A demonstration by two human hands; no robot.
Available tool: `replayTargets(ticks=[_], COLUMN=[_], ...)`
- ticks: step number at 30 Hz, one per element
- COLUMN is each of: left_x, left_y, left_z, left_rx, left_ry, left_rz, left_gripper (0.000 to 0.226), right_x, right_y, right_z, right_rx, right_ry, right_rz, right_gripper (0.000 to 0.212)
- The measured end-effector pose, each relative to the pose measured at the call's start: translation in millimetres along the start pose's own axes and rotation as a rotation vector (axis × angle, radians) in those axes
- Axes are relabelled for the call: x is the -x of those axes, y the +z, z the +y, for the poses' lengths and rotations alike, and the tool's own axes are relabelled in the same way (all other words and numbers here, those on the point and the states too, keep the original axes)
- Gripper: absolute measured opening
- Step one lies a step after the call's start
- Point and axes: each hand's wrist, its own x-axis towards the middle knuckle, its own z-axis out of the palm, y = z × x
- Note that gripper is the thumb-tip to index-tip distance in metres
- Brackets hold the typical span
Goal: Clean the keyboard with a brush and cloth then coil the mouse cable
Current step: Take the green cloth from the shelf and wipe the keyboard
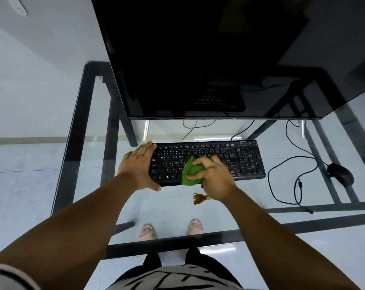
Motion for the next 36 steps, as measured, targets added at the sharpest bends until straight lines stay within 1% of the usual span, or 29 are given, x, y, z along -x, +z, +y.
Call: replayTargets(ticks=[2,4,8,10,13,16,18,21,24,27,29,31,33,34,36], left_x=[0,1,0,-1,-1,1,1,0,-1,-2,-3,-3,-3,-3,-3], left_y=[0,0,1,2,2,2,1,2,2,2,2,0,-1,-1,-1], left_z=[0,1,1,1,2,1,1,1,3,4,4,5,6,6,6], left_rx=[0.002,-0.003,-0.003,0.001,-0.001,0.003,0.006,0.0,-0.018,-0.042,-0.056,-0.065,-0.068,-0.065,-0.052], left_ry=[-0.008,-0.011,-0.013,-0.013,-0.02,-0.027,-0.028,-0.027,-0.025,-0.017,-0.018,-0.017,-0.016,-0.015,-0.02], left_rz=[0.002,-0.003,-0.005,-0.004,-0.006,-0.01,-0.008,-0.011,-0.015,-0.024,-0.027,-0.032,-0.032,-0.031,-0.031], left_gripper=[0.14,0.139,0.14,0.141,0.141,0.141,0.14,0.14,0.14,0.141,0.141,0.141,0.141,0.141,0.141], right_x=[-3,0,20,23,12,1,0,9,20,20,12,4,2,2,4], right_y=[1,-4,-17,-21,-18,-6,-3,-8,-7,-1,3,7,10,10,10], right_z=[-11,-2,36,39,16,-15,-17,8,33,24,5,-16,-28,-28,-20], right_rx=[0.019,0.041,0.09,0.106,0.091,0.065,0.048,0.017,-0.063,-0.144,-0.158,-0.147,-0.116,-0.101,-0.096], right_ry=[-0.069,-0.08,0.029,0.059,-0.006,-0.125,-0.142,-0.062,0.082,0.287,0.376,0.343,0.237,0.208,0.262], right_rz=[-0.061,-0.074,-0.047,-0.026,-0.014,-0.1,-0.109,-0.09,0.068,0.195,0.204,0.132,0.051,0.037,0.095], right_gripper=[0.059,0.056,0.055,0.054,0.055,0.063,0.065,0.061,0.055,0.051,0.05,0.054,0.057,0.057,0.054])
